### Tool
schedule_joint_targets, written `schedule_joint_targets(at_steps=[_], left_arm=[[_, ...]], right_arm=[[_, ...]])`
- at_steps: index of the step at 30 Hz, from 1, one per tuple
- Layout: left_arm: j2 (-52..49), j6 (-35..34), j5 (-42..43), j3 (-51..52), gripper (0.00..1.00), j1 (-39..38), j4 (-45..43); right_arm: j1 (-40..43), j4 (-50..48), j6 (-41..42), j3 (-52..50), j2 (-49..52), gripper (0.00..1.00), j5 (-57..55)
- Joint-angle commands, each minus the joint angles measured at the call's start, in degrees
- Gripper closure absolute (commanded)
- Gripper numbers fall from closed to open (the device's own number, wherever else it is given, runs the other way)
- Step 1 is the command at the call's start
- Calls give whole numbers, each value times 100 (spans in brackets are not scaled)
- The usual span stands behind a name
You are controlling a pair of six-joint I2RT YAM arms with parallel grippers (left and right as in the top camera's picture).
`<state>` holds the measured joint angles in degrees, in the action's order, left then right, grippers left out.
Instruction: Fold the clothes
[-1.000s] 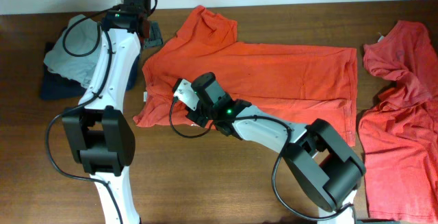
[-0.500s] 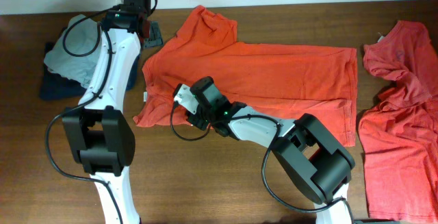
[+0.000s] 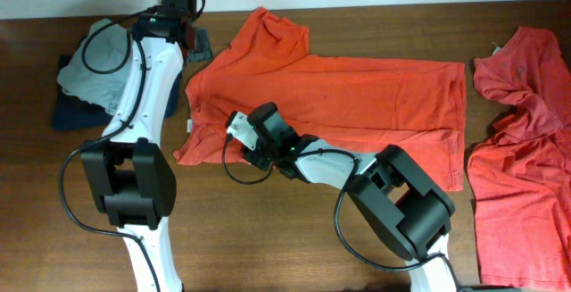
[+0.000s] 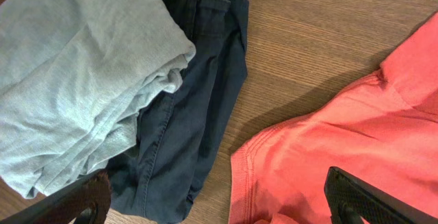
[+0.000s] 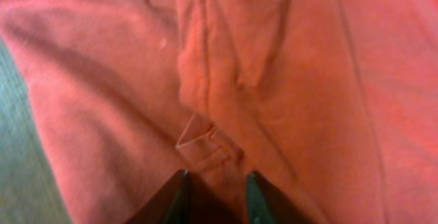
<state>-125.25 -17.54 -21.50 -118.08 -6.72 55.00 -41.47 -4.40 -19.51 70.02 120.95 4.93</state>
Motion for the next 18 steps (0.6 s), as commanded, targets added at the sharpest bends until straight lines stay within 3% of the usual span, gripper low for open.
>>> schedule_joint_targets(at_steps=[1,11,14,18], left_arm=[[146,87,-81,-74,1,2,2],[146,87,-81,-74,1,2,2],[146,87,-81,-74,1,2,2],[146,87,-81,-74,1,2,2]], right_arm=[[-46,-151,26,44,42,73,-245],[-46,-212,24,46,-291,87,-245],[-46,-232,26,46,-321,96,-247],[-46,-302,24,46,-323,96,-313]])
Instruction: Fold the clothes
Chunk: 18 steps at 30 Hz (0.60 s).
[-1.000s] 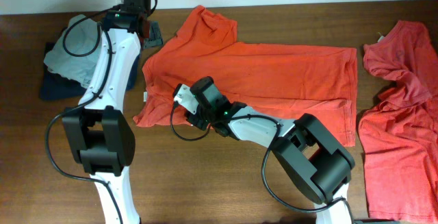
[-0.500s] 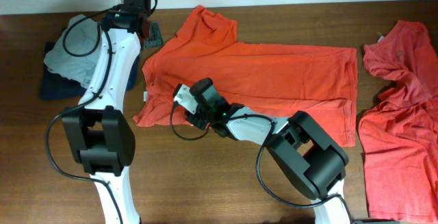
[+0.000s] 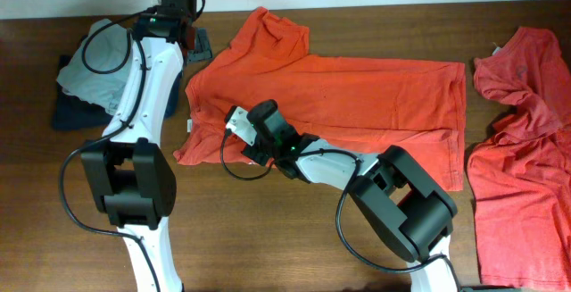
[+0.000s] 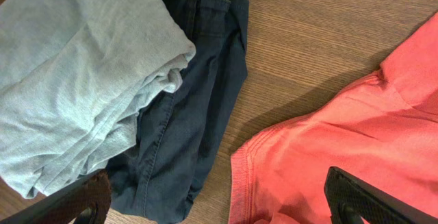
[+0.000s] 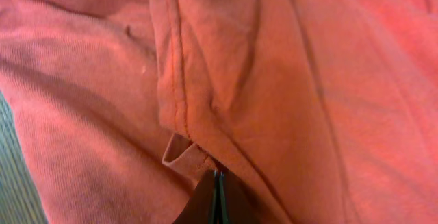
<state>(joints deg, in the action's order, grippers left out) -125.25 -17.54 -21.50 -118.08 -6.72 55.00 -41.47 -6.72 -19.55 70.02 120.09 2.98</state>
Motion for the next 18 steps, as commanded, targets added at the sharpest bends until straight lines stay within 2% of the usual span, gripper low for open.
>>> schedule_joint_targets(at_steps=[1,11,18], left_arm=[[146,87,-81,-74,1,2,2],[146,87,-81,-74,1,2,2],[146,87,-81,-74,1,2,2]], right_arm=[[-46,-90,28,46,-238,96,-149],[153,-214,28,219,-328,96,-929],[654,-302,31,221,-328,96,-918]])
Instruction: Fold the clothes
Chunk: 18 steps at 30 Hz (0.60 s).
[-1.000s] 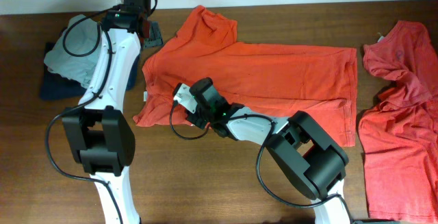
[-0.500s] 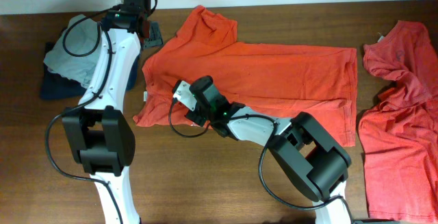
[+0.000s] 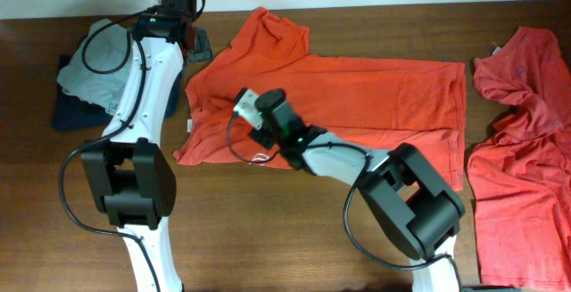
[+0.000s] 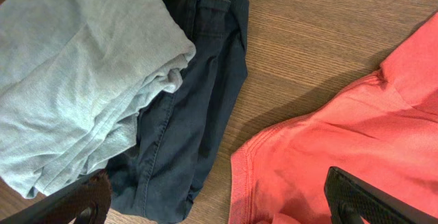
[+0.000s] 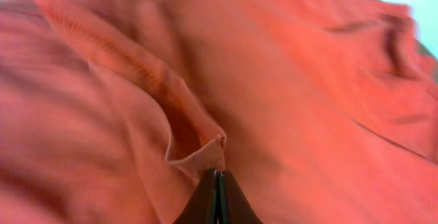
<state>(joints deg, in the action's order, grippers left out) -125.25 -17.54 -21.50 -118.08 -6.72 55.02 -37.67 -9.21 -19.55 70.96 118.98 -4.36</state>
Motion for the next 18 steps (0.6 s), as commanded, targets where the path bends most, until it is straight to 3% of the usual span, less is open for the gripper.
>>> schedule_joint_targets(at_steps=[1,12,14,16,18], left_arm=[[146,87,-81,-74,1,2,0],[146,87,-81,-74,1,2,0],[146,87,-81,-74,1,2,0],[146,87,-81,-74,1,2,0],[146,87,-81,-74,1,2,0]], right_arm=[[354,-79,31,127,-216,96,-146],[857,-870,50,127,-24,96,564],[901,-1049,50,127,2,82,562],[938,-1154,50,127,2,61,562],[977,-1281,50,127,2,58,560]])
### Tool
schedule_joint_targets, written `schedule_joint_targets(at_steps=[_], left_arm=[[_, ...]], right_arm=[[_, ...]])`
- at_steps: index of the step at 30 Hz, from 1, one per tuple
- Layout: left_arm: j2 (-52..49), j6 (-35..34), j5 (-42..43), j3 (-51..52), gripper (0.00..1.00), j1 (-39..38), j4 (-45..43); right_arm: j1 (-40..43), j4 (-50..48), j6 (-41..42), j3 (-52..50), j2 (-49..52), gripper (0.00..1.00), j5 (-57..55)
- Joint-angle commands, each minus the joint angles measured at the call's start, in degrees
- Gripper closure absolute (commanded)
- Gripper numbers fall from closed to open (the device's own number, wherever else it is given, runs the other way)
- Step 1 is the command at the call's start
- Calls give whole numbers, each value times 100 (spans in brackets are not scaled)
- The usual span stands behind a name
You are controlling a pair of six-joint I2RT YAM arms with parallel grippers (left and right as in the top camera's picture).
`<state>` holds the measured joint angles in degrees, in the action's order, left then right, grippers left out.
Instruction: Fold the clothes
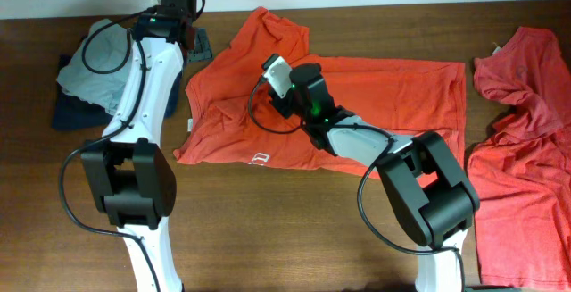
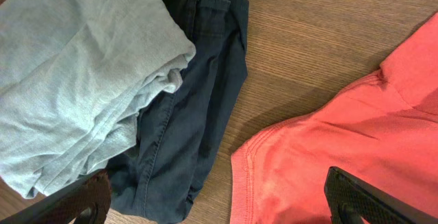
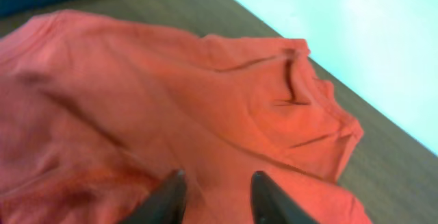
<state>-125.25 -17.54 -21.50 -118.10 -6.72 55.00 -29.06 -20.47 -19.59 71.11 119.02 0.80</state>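
Note:
An orange T-shirt point(image 1: 384, 95) lies spread across the middle of the table, with a small white label showing at its lower left edge. My right gripper point(image 1: 281, 82) hovers over the shirt's upper left part. In the right wrist view it point(image 3: 217, 186) is open, with only orange cloth point(image 3: 137, 101) below its fingertips point(image 3: 174, 183). My left gripper point(image 1: 194, 44) stands at the far left by the shirt's sleeve. It point(image 2: 219, 207) is open and empty, over the sleeve hem point(image 2: 239, 169) and bare wood.
A folded grey garment point(image 1: 89, 69) lies on a navy one point(image 1: 67, 113) at the far left; both also fill the left wrist view, grey point(image 2: 75, 80) and navy point(image 2: 185, 114). A crumpled red shirt point(image 1: 517, 149) covers the right end of the table.
My right gripper was shut on a fold of the orange shirt at its left middle. Now it is open and farther up, over the shirt's upper left. The left arm has not moved.
My right gripper stood open over a wrinkle at the shirt's lower left, then was shut on that fold. It then held the fold farther up the shirt. Now the cloth is let go and the white label shows. The left gripper stayed open throughout.

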Motion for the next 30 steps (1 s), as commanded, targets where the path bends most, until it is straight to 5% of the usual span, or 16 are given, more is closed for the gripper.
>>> schedule_joint_targets(at_steps=[1,5,15,30], left_arm=[[146,87,-81,-72,1,2,2],[146,87,-81,-72,1,2,2],[146,87,-81,-72,1,2,2],[146,87,-81,-72,1,2,2]], right_arm=[[136,-238,57,114,-2,58,46],[153,-398,57,168,-52,59,55],[-623,1128,474,306,-251,96,468],[-1143,1519,1971,304,-7,95,481]])
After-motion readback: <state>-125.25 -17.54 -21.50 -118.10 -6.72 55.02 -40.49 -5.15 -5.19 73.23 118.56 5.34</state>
